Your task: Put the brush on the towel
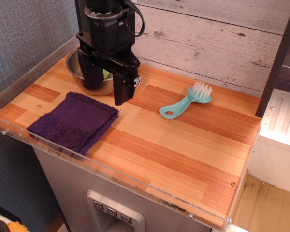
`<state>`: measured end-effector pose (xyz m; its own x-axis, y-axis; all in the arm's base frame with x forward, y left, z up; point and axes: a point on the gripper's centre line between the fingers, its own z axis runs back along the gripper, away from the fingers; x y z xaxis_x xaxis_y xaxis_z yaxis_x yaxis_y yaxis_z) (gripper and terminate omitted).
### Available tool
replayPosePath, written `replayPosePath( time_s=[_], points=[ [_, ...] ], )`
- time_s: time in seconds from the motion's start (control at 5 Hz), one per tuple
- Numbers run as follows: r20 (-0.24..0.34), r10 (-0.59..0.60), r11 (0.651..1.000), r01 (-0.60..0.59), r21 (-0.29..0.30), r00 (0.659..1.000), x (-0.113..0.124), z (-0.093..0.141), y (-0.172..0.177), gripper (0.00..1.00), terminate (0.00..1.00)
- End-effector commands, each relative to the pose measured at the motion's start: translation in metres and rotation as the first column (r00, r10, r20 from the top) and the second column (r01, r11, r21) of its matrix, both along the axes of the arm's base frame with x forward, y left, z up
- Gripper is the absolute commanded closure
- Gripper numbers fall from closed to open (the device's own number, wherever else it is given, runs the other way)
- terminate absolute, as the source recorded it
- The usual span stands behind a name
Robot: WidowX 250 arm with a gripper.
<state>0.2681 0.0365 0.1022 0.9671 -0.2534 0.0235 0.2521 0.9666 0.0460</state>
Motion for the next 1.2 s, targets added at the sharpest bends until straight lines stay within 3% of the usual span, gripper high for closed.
replayPosePath(
  time_s=[0.0, 0.2, 0.4, 0.8, 1.0],
  points=[
    [0.0, 0.0, 1.0, 0.0, 0.0, 1.0, 0.0, 0.0, 0.0, 0.0, 0.0],
    [0.044, -0.06, 0.998, 0.061, -0.027, 0.997, 0.018, -0.004, -0.018, 0.0, 0.0],
    [0.081, -0.103, 0.994, 0.105, -0.012, 0.991, 0.048, -0.009, -0.036, 0.0, 0.0],
    [0.094, -0.161, 0.987, 0.157, 0.041, 0.983, 0.112, -0.035, -0.068, 0.0, 0.0],
    [0.094, -0.148, 0.989, 0.147, 0.025, 0.984, 0.121, -0.049, -0.071, 0.0, 0.0]
  ],
)
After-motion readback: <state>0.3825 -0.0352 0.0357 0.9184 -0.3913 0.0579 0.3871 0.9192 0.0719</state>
